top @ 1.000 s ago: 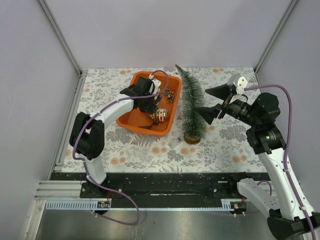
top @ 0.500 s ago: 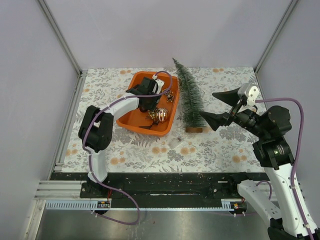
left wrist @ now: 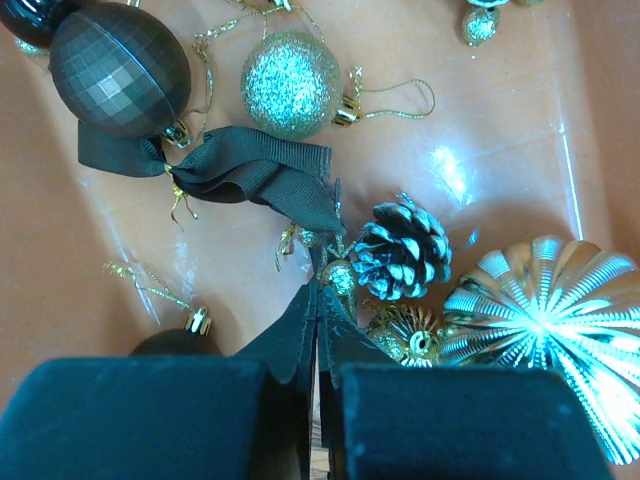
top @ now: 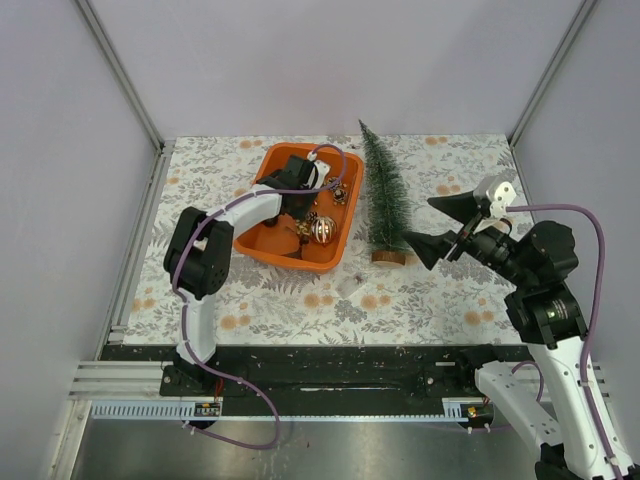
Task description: Decorate the small christmas tree
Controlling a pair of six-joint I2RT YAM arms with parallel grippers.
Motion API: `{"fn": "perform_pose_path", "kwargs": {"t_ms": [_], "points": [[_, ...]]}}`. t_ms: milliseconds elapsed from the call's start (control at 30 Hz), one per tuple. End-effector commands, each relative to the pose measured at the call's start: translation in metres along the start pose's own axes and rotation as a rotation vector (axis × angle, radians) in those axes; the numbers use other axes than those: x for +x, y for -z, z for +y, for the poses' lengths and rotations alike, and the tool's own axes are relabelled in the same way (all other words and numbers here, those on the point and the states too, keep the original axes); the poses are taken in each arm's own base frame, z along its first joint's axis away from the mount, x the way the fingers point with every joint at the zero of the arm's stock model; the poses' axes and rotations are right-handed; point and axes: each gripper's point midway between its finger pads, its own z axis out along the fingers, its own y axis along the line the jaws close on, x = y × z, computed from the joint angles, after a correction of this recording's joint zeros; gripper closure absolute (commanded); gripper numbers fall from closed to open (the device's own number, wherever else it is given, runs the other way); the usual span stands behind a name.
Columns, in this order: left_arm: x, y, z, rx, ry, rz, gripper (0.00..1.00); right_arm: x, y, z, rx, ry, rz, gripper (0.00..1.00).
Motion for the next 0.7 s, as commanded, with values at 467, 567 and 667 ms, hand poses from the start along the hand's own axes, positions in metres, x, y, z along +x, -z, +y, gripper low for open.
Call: {"fn": "perform_pose_path", "kwargs": {"t_ms": [467,567,667], "points": [[-0.041,0.146,-0.017,0.17,0.094,-0.254,1.0,0.058,-0.029,-0.08,0.33,-0.144,0.161,0.02],[-0.045,0.154,-0.017,0.171,0.104,-0.273,1.0,0.094,-0.053,-0.127,0.472,-0.194,0.301,0.01],[-0.047,0.163,-0.017,0.178,0.1,-0.283,1.0,0.126,-0.081,-0.165,0.551,-0.202,0.413,0.01]]}}
